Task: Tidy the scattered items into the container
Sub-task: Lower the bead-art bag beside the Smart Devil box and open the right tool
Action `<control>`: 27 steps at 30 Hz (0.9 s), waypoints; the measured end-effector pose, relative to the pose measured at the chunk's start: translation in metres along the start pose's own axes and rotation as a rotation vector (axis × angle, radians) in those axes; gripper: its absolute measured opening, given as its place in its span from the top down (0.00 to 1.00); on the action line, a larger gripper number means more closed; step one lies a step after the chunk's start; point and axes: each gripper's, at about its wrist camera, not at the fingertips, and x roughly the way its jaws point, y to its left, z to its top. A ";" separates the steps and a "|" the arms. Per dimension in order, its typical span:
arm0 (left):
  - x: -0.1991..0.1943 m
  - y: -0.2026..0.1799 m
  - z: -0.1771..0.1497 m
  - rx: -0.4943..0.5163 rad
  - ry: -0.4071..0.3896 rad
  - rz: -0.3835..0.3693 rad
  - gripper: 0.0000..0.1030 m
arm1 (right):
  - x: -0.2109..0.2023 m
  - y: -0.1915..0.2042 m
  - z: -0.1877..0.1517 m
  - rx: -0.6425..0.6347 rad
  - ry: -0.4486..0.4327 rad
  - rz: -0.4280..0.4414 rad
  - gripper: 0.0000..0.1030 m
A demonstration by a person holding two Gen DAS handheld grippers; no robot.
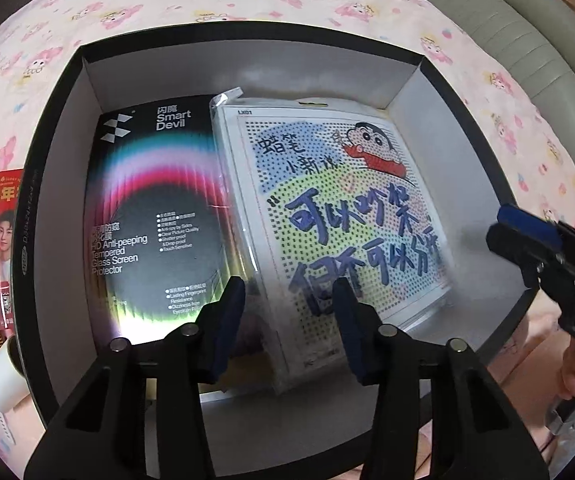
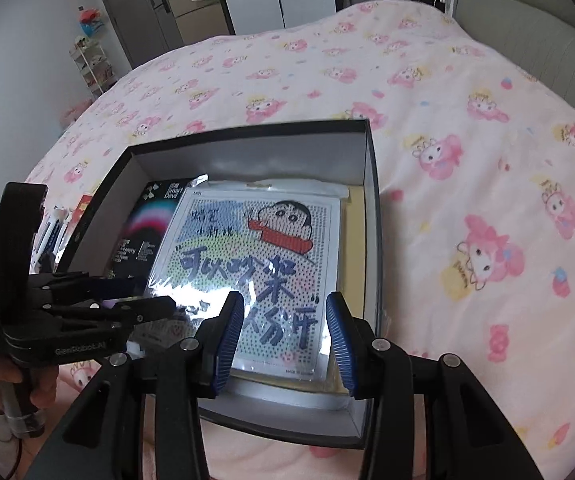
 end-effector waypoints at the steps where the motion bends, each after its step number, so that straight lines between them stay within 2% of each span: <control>1: -0.002 0.000 -0.001 -0.002 -0.007 0.002 0.58 | -0.001 0.000 -0.002 -0.003 0.003 0.002 0.63; 3: -0.007 0.002 -0.002 -0.006 -0.026 0.012 0.58 | -0.002 0.002 -0.003 -0.011 0.003 0.006 0.63; 7: -0.014 0.008 -0.002 -0.019 -0.057 0.051 0.66 | -0.002 0.003 -0.001 -0.006 -0.001 0.007 0.63; 11: -0.018 0.009 0.013 -0.003 0.003 0.075 0.66 | -0.018 0.014 0.012 -0.063 -0.056 -0.021 0.63; 13: -0.027 0.005 0.023 0.028 -0.017 0.098 0.66 | -0.023 0.023 0.022 -0.111 -0.064 -0.034 0.63; 16: -0.030 0.011 0.031 -0.003 -0.027 0.080 0.66 | -0.011 0.032 0.034 -0.150 -0.035 -0.026 0.63; 21: -0.008 0.008 0.042 -0.055 -0.066 0.090 0.66 | 0.006 0.019 0.026 -0.073 -0.034 0.006 0.63; 25: 0.004 0.010 0.050 -0.080 -0.034 0.038 0.66 | 0.010 0.019 0.020 -0.092 -0.058 -0.031 0.63; 27: 0.009 0.006 0.050 -0.061 -0.023 0.046 0.66 | 0.018 0.019 0.023 -0.082 -0.027 0.000 0.63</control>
